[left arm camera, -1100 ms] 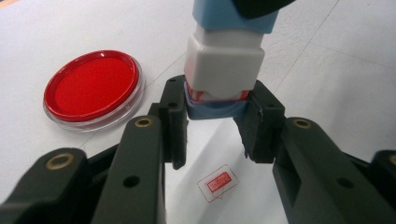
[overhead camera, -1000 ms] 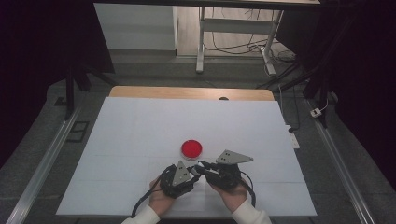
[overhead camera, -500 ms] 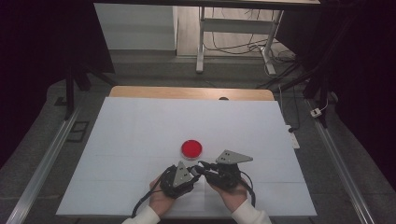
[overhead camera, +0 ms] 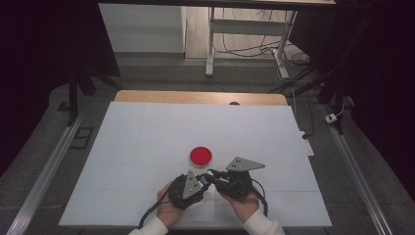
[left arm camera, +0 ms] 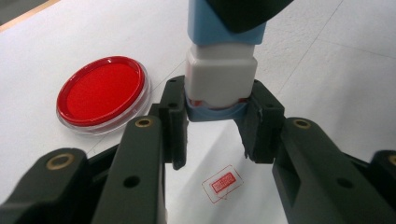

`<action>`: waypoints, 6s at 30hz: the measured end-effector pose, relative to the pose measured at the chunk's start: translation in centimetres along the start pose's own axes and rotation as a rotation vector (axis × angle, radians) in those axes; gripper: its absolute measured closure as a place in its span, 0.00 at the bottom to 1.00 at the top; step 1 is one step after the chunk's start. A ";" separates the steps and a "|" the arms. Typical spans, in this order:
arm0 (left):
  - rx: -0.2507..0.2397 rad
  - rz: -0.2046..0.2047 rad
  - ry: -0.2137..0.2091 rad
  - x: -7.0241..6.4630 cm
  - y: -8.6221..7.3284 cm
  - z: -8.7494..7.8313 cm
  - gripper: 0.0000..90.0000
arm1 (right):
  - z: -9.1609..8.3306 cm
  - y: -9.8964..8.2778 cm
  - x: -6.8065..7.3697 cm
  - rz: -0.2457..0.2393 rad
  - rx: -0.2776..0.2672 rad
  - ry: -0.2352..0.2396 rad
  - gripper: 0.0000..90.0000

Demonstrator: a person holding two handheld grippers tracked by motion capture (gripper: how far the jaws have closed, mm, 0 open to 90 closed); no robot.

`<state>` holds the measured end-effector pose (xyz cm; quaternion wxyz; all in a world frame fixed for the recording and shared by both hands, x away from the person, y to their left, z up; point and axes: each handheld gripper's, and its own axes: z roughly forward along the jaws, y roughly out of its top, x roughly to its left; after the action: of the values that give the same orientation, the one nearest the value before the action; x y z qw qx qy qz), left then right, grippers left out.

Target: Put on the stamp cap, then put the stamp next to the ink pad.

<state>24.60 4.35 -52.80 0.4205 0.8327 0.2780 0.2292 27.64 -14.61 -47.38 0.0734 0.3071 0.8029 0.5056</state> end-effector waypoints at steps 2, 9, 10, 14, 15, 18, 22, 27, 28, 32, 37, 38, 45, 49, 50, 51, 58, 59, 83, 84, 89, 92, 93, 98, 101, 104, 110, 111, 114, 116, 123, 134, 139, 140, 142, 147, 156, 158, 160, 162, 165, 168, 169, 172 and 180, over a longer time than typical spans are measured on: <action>0.001 0.003 0.000 0.0 0.0 0.0 0.72 | 0.0 0.0 0.0 0.003 0.004 0.002 0.83; 0.003 0.006 0.005 -0.1 0.0 0.0 0.72 | 0.1 0.0 -0.1 0.012 0.005 0.006 0.83; 0.004 0.007 0.005 -0.1 0.0 0.0 0.72 | 0.1 0.0 -0.1 0.013 0.006 0.007 0.83; -0.001 0.013 0.011 -0.2 0.0 0.0 0.72 | 0.1 -0.1 -0.2 0.016 0.012 0.011 0.83; -0.004 0.013 0.010 -0.2 0.0 -0.1 0.72 | 0.1 -0.1 -0.2 0.017 0.014 0.012 0.83; -0.007 0.017 0.013 -0.2 0.0 -0.1 0.72 | 0.1 0.0 -0.2 0.021 0.014 0.014 0.83; -0.013 0.019 0.018 -0.3 0.1 -0.1 0.72 | 0.1 0.0 -0.2 0.022 0.015 0.016 0.83; -0.026 0.017 0.026 -0.3 0.1 -0.2 0.72 | 0.1 0.0 -0.3 0.032 0.012 0.021 0.83; -0.028 0.017 0.028 -0.4 0.1 -0.3 0.72 | 0.1 0.0 -0.3 0.033 0.011 0.022 0.83; -0.027 0.018 0.029 -0.4 0.1 -0.3 0.72 | 0.1 0.0 -0.3 0.039 0.010 0.026 0.83; -0.022 0.010 0.017 -0.2 0.1 -0.2 0.72 | 0.0 0.0 -0.4 0.039 0.002 0.028 0.83; -0.018 0.008 0.014 -0.1 0.1 -0.2 0.71 | -0.1 0.1 -0.4 0.037 0.002 0.027 0.83; -0.025 -0.016 -0.012 0.1 0.1 -0.2 0.69 | 0.1 0.0 -0.5 0.038 0.010 0.037 0.83; -0.017 -0.027 -0.023 0.3 0.1 -0.2 0.65 | 0.3 -0.1 -0.4 0.025 0.020 0.036 0.83; -0.016 -0.029 -0.025 0.3 0.1 -0.2 0.64 | 0.3 -0.2 -0.4 0.025 0.018 0.036 0.83; -0.015 -0.031 -0.026 0.3 0.1 -0.2 0.63 | 0.3 -0.2 -0.4 0.024 0.016 0.036 0.83; 0.000 -0.047 -0.043 0.6 0.0 -0.2 0.56 | 0.1 -0.1 -0.5 0.017 0.011 0.033 0.83; -0.001 -0.049 -0.045 0.6 0.0 -0.2 0.55 | 0.1 -0.1 -0.5 0.018 0.011 0.034 0.83; 0.025 -0.081 -0.093 2.0 -0.8 -2.5 0.46 | -0.4 0.1 -1.2 0.016 -0.011 0.022 0.83; 0.029 -0.084 -0.097 2.2 -0.9 -2.8 0.46 | -0.5 0.1 -1.3 0.015 -0.011 0.021 0.83; 0.047 -0.122 -0.112 3.7 -2.0 -4.8 0.44 | -0.6 0.1 -1.5 0.009 -0.010 0.015 0.83; 0.042 -0.157 -0.098 4.5 -2.6 -5.7 0.44 | -0.7 0.1 -1.6 0.008 -0.010 0.011 0.83; 0.042 -0.167 -0.094 4.8 -2.7 -5.9 0.44 | -0.7 0.1 -1.7 0.009 -0.010 0.010 0.83; 0.048 -0.210 -0.069 6.0 -3.8 -7.2 0.43 | -0.7 0.1 -1.9 0.002 -0.008 0.005 0.83; 0.051 -0.226 -0.057 6.5 -4.4 -7.9 0.43 | -0.8 0.1 -2.0 0.001 -0.009 0.001 0.83; 0.052 -0.238 -0.048 6.9 -4.9 -8.4 0.43 | -0.9 0.1 -2.2 0.000 -0.013 -0.002 0.83; 0.061 -0.254 -0.031 7.5 -5.9 -9.6 0.43 | -1.1 0.2 -2.5 -0.024 -0.012 -0.017 0.83; 0.065 -0.257 -0.026 7.7 -6.2 -9.8 0.43 | -1.1 0.3 -2.5 -0.027 -0.014 -0.019 0.83; 0.067 -0.267 -0.014 8.0 -6.7 -10.3 0.42 | -1.3 0.4 -2.7 -0.029 -0.021 -0.024 0.83; 0.064 -0.278 -0.002 8.3 -7.0 -10.6 0.42 | -1.4 0.5 -2.8 -0.028 -0.026 -0.028 0.83; 0.051 -0.293 0.003 8.8 -7.1 -11.0 0.42 | -1.7 0.7 -3.2 -0.040 -0.040 -0.037 0.83; 0.059 -0.296 0.000 8.9 -7.2 -10.8 0.42 | -2.1 0.9 -3.6 -0.047 -0.049 -0.053 0.83; 0.062 -0.295 0.000 8.9 -7.2 -10.7 0.42 | -2.2 1.0 -3.7 -0.049 -0.057 -0.059 0.83; 0.062 -0.295 0.000 8.9 -7.2 -10.7 0.42 | -2.2 1.1 -3.7 -0.053 -0.055 -0.062 0.83; 0.063 -0.294 -0.001 8.9 -7.2 -10.7 0.42 | -2.2 1.2 -3.8 -0.060 -0.060 -0.067 0.83; 0.066 -0.293 -0.003 8.8 -7.2 -10.6 0.41 | -2.1 1.6 -4.0 -0.069 -0.063 -0.078 0.83; 0.070 -0.288 -0.006 8.8 -7.2 -10.4 0.41 | -1.2 2.3 -4.8 -0.080 -0.051 -0.111 0.83; 0.072 -0.286 -0.005 8.7 -7.2 -10.4 0.41 | -0.9 2.4 -5.0 -0.081 -0.047 -0.112 0.83; 0.073 -0.286 -0.005 8.7 -7.2 -10.4 0.41 | -0.6 2.6 -5.2 -0.085 -0.039 -0.116 0.83; 0.075 -0.286 -0.005 8.7 -7.2 -10.3 0.41 | -0.3 2.7 -5.4 -0.080 -0.038 -0.116 0.83; 0.077 -0.284 -0.006 8.7 -7.2 -10.2 0.41 | 0.0 2.9 -5.7 -0.080 -0.028 -0.121 0.83; 0.078 -0.284 -0.005 8.7 -7.2 -10.2 0.41 | 0.4 3.1 -6.1 -0.075 -0.026 -0.128 0.83; 0.078 -0.283 -0.005 8.7 -7.2 -10.2 0.41 | 0.5 3.2 -6.2 -0.072 -0.025 -0.131 0.83; 0.079 -0.284 -0.005 8.7 -7.2 -10.2 0.41 | 0.9 3.4 -6.6 -0.065 -0.016 -0.135 0.83; 0.080 -0.282 -0.006 8.7 -7.1 -10.1 0.41 | 1.9 3.5 -7.9 -0.065 0.000 -0.168 0.83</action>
<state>22.88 19.38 -51.94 0.4159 0.8021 0.3998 0.1542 36.21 -16.59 -46.82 0.1571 0.3222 0.8035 0.4753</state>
